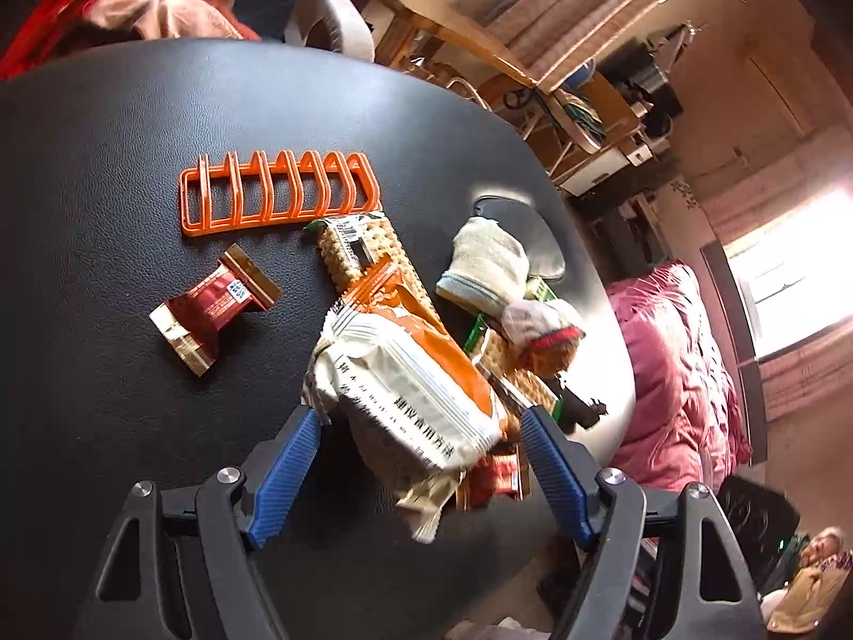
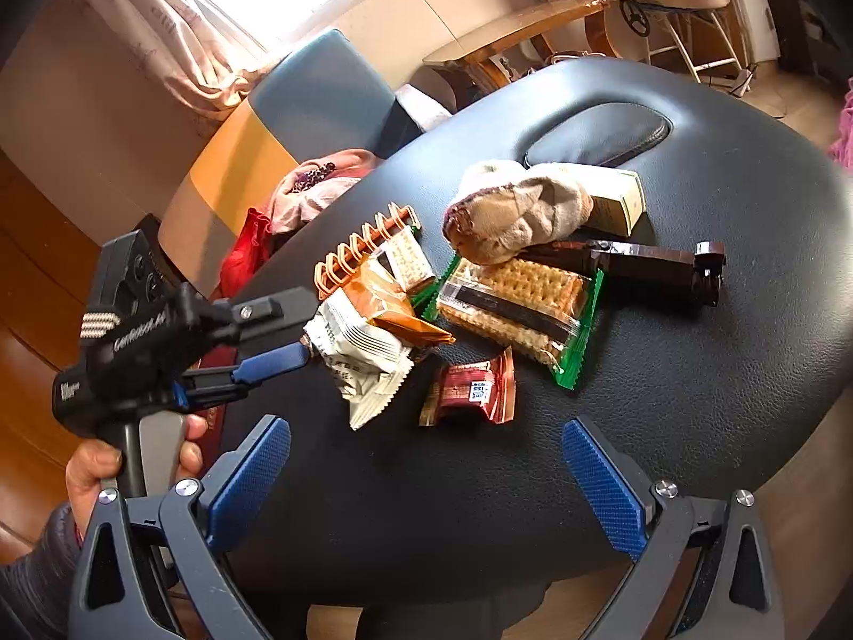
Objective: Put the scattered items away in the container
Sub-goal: 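Grasp the white-and-orange snack bag with the left tool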
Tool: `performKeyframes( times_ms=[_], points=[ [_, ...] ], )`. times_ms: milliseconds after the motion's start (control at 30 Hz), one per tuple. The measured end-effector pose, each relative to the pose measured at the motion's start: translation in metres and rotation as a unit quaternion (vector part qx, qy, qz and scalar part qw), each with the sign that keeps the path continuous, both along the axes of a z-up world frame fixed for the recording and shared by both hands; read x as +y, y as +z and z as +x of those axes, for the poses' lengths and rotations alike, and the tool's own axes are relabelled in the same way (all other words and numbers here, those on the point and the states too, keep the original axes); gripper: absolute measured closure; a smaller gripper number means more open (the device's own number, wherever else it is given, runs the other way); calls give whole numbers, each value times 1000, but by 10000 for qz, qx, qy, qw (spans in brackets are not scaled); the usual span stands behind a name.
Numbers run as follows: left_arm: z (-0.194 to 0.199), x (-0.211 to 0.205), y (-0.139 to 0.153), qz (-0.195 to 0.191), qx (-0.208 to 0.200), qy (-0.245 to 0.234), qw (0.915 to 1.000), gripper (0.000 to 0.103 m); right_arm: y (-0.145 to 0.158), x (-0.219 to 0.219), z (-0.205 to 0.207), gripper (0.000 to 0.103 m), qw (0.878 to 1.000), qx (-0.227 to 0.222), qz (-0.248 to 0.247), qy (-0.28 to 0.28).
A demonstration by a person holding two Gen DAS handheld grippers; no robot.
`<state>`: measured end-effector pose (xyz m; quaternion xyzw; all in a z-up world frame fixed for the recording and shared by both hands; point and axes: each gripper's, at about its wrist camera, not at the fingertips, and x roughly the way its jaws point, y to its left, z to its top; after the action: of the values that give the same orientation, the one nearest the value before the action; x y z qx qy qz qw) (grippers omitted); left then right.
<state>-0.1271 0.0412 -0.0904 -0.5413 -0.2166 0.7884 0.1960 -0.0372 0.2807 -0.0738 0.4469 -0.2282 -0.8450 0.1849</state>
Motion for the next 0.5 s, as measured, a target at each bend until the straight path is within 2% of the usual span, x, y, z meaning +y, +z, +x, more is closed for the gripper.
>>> performKeyframes(
  times_ms=[167,233,333,500],
  points=[
    [-8,5,-14,-74,-210,108,9997,25,2,-2,-1,0,10000,44,-4,24],
    [-5,6,-18,-194,-201,61,9996,25,5,-4,-3,0,9999,132,-50,78],
    [1,1,-17,-162,-125,39,9998,27,11,-11,-11,0,9990,277,-252,239],
    [4,-12,-7,-251,39,16,9997,34,19,-34,-30,0,9965,470,-305,615]
  ],
)
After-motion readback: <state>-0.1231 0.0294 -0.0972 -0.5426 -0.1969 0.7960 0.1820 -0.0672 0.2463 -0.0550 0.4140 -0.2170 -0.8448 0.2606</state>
